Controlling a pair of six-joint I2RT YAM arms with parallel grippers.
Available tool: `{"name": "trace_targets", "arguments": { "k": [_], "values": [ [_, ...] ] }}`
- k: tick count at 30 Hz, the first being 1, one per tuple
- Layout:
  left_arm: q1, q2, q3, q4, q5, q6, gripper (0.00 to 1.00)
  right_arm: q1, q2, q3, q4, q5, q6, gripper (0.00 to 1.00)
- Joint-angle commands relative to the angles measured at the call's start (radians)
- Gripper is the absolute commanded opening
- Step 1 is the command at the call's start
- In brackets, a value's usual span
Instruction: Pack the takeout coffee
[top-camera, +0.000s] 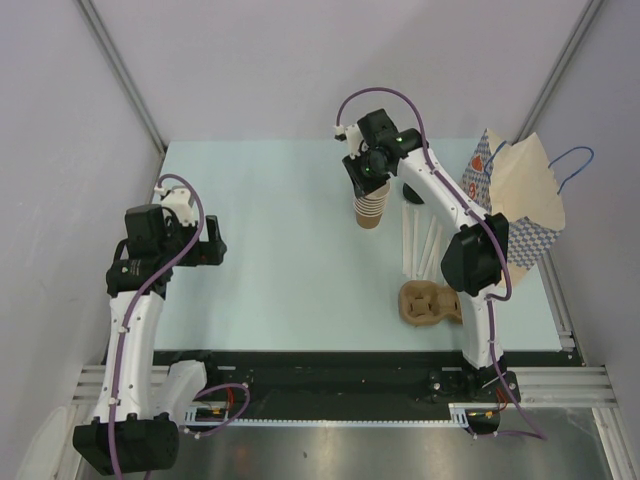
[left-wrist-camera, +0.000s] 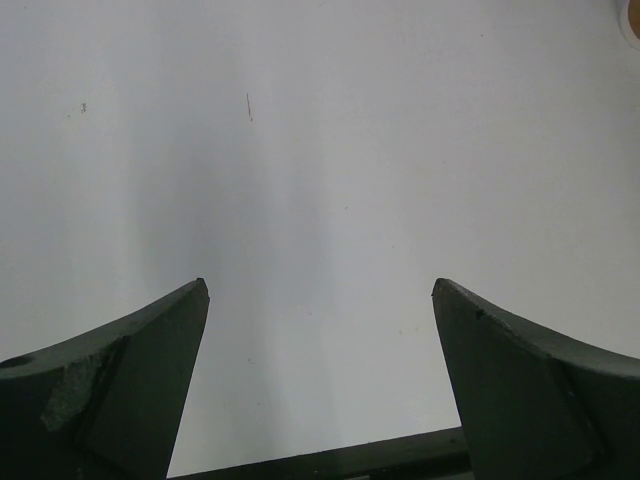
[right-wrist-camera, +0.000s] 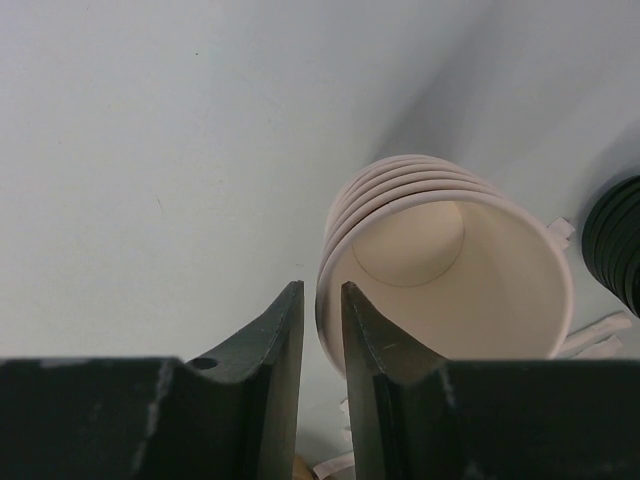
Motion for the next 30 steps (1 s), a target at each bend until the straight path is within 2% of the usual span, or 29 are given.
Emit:
{"name": "trace_targets", "arguments": {
  "k": [1,6,16,21,25,30],
  "values": [
    [-0.003,-0.006,0.001,0.029,0.024,-0.018,0.99,-0.001,-0.055,0.048,0.004,0.006,-0.005,0.27],
    [-0.003,-0.005,0.004,0.029,0.027,-0.018,0.99,-0.007,-0.058,0.045,0.003,0.004,-0.003,0.23],
    [-0.003,-0.005,-0.002,0.036,0.028,-0.022,1.00,-0.005,-0.080,0.040,0.003,0.001,-0.005,0.23],
    [-0.003,-0.004,0.002,0.037,0.034,-0.022,1.00,-0.007,-0.072,0.031,0.001,0.003,-0.007,0.13],
    [-0.003,-0.004,0.002,0.037,0.033,-0.022,0.99,-0.008,-0.066,0.035,0.001,0.006,-0.007,0.14],
    [-0.003,-0.007,-0.001,0.037,0.034,-0.022,0.99,-0.010,-0.060,0.037,0.001,0.014,-0.007,0.21]
  ]
}}
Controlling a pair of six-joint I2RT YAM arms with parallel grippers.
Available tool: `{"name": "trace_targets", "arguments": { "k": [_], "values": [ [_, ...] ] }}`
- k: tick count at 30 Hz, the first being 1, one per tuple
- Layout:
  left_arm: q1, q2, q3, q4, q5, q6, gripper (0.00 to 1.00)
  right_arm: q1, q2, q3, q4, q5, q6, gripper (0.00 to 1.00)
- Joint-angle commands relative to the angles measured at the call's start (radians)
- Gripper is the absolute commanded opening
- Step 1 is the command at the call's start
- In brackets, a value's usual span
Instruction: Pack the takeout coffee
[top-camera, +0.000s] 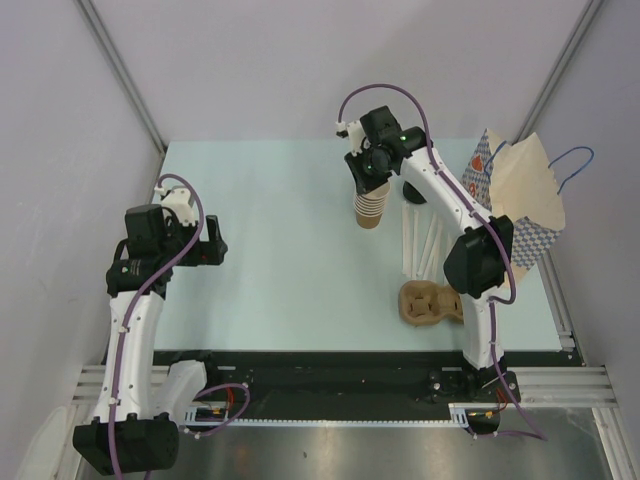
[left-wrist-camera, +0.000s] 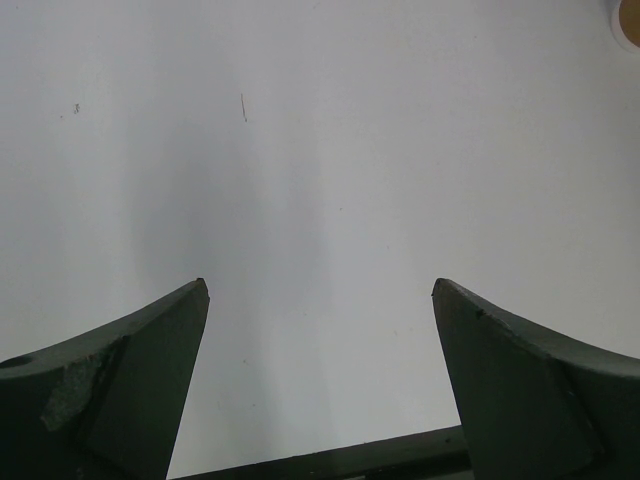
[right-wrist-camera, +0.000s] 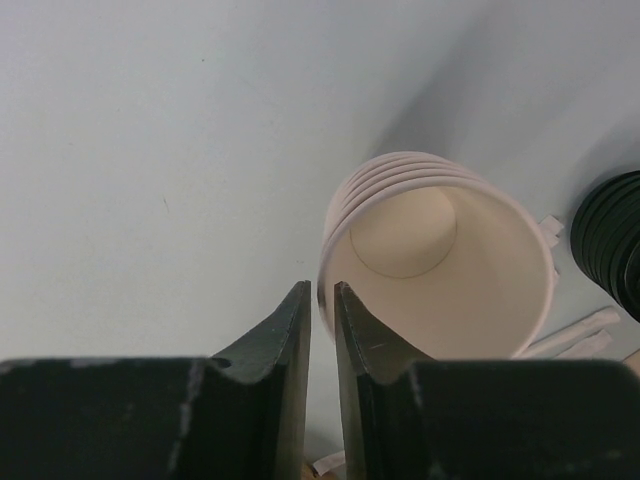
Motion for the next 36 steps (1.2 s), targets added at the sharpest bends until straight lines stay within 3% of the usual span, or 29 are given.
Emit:
{"name": "trace_targets", "arguments": {
  "k": [1,36],
  "values": [
    [-0.003,-0.006,0.000,0.034,0.019,-0.013,0.99,-0.005,-0.030,0.035,0.004,0.015,-0.008,0.21],
    [-0.003,0.017,0.010,0.047,0.029,-0.016,1.00,-0.010,0.002,0.031,-0.004,0.015,-0.014,0.20]
  ]
}}
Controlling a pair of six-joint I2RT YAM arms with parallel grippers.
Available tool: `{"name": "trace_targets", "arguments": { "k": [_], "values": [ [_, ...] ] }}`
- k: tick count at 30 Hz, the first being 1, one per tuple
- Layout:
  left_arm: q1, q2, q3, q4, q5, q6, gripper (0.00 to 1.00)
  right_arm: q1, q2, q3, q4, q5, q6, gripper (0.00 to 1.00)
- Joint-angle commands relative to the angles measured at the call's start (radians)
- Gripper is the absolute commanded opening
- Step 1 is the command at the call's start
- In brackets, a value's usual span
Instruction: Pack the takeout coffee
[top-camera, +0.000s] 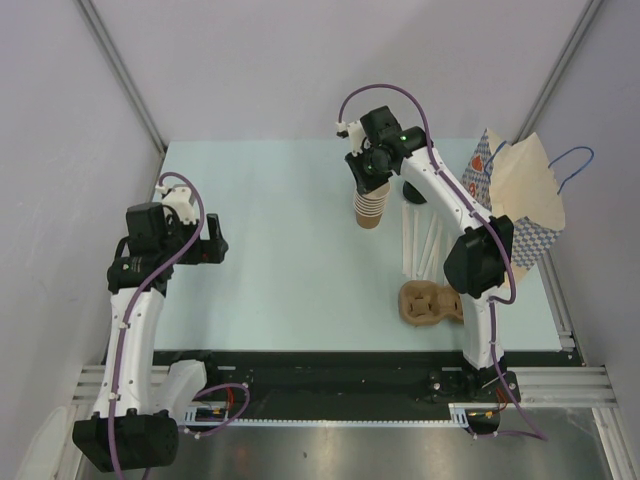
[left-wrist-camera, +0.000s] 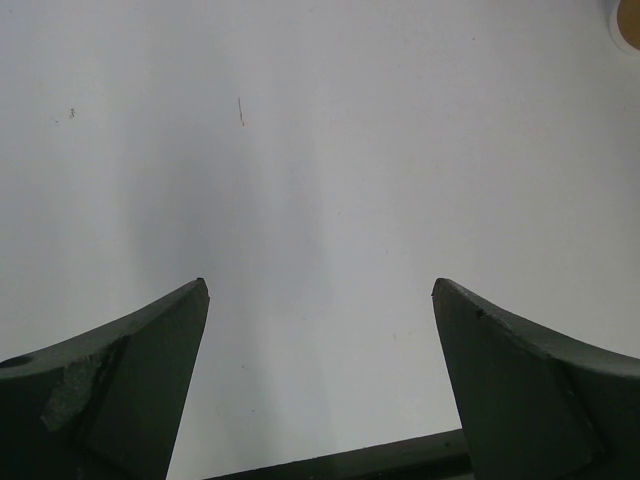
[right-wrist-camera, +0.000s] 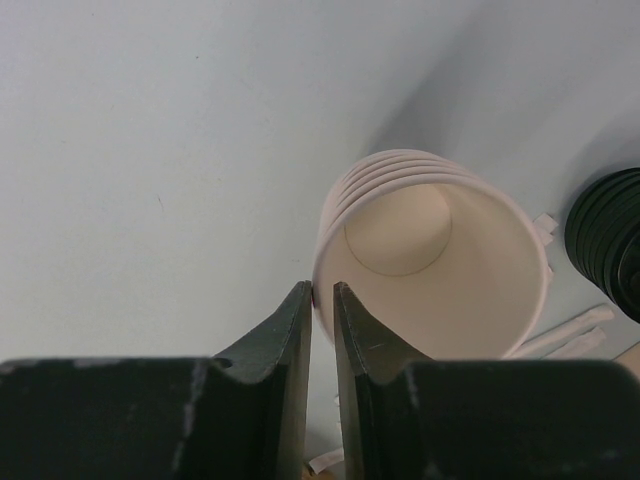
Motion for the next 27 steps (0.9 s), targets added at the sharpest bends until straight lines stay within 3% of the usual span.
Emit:
{"name": "trace_targets", "arguments": {
  "k": [1,13,27],
  "values": [
    [-0.003,0.000,0.012,0.031,0.023,-0.016,1.00,-0.006,0.002,0.029,0.000,0.007,-0.007,0.19],
    [-0.003,0.002,0.010,0.033,0.023,-0.016,1.00,-0.006,0.013,0.029,-0.001,0.011,-0.010,0.25],
    [-0.003,0.000,0.004,0.034,0.020,-0.015,1.00,-0.006,0.022,0.035,-0.006,0.010,-0.011,0.21]
  ]
}}
